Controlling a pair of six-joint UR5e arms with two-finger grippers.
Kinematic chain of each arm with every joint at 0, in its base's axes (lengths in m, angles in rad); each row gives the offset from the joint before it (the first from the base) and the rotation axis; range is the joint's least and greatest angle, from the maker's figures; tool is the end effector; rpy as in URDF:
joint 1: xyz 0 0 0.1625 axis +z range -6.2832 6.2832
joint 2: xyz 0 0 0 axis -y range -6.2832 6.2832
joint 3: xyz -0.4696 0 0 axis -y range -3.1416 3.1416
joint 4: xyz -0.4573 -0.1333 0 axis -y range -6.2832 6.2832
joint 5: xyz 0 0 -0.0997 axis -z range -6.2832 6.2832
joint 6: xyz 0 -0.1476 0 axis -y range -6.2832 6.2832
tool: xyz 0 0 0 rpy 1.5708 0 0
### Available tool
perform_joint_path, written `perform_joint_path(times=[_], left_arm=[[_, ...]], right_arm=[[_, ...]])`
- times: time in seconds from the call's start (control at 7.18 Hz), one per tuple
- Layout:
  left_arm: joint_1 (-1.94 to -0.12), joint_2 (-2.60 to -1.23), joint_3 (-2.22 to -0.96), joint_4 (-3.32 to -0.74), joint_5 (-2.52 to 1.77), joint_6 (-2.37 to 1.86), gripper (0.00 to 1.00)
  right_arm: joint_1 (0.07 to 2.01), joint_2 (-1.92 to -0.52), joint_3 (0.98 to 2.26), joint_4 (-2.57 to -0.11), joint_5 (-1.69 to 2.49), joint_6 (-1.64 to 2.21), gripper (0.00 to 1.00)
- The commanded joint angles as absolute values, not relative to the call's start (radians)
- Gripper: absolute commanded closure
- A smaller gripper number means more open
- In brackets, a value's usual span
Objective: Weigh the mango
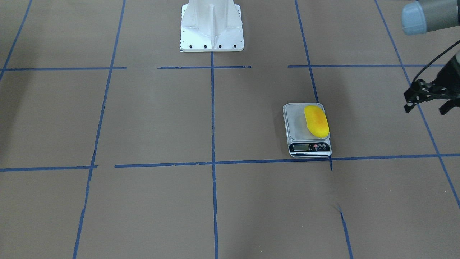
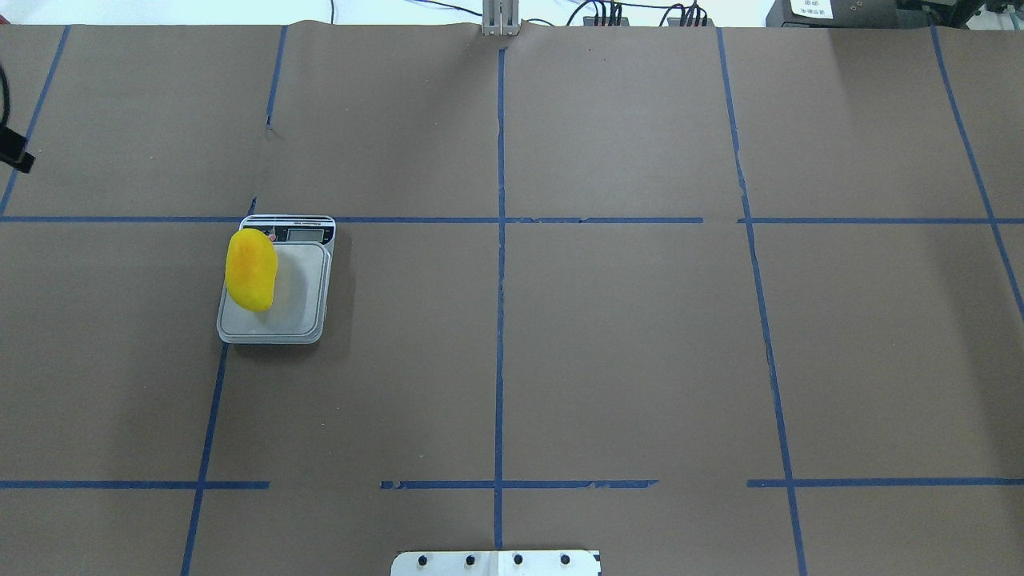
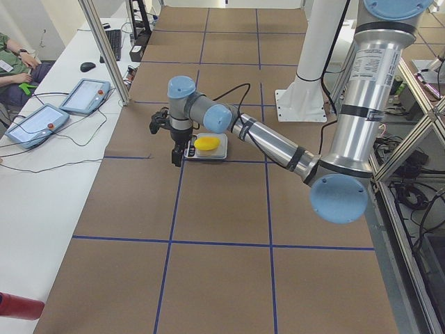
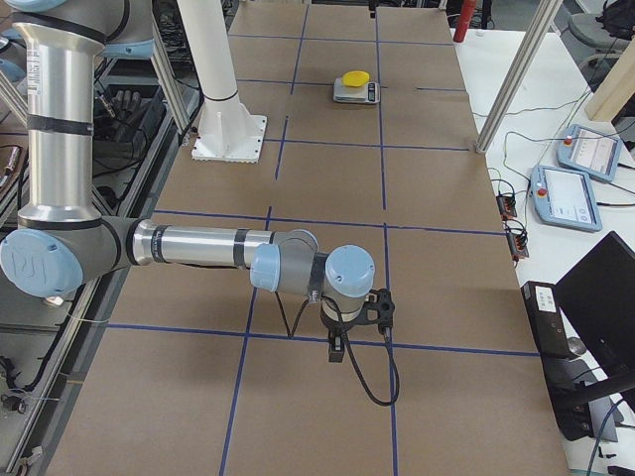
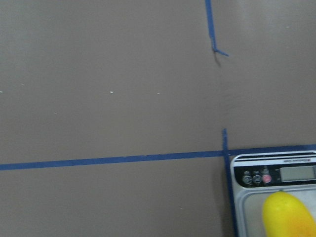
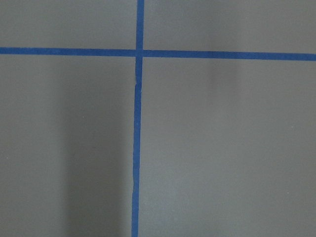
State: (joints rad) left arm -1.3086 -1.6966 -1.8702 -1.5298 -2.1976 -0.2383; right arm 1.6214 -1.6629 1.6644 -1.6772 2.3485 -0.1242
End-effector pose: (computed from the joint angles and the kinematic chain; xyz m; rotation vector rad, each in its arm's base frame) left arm 0.1137 -0.6039 0.5132 0.2067 0.6919 0.1432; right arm 0.0551 -0.5001 0.7445 -0.0314 -0.7827 -0.0290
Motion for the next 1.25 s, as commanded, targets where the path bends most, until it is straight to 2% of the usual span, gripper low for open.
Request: perform_joint_path(times=[0.0,0.14,0.28,1.11], left_arm=[[-1.493,-1.626,-1.727,-1.542,-2.229,0.086,0.0],[-1.517,-1.612,-1.65,-1.546,-2.305,0.148,0.0],[-1.531,-1.564,-1.625,-1.548,-2.359,0.15,0.0],[-1.638,-1.488,-1.637,-1.552,-2.399,0.135,0.0]], right_arm=[[1.621,-1.663,1.664,-1.678,2.349,-0.124,0.0],[1.621,-1.664,1.664,-1.678,2.349,-0.124,0.0],[1.621,-1.663,1.664,-1.678,2.349,-0.124,0.0],[1.621,-1.663,1.664,-1.678,2.349,-0.124,0.0]])
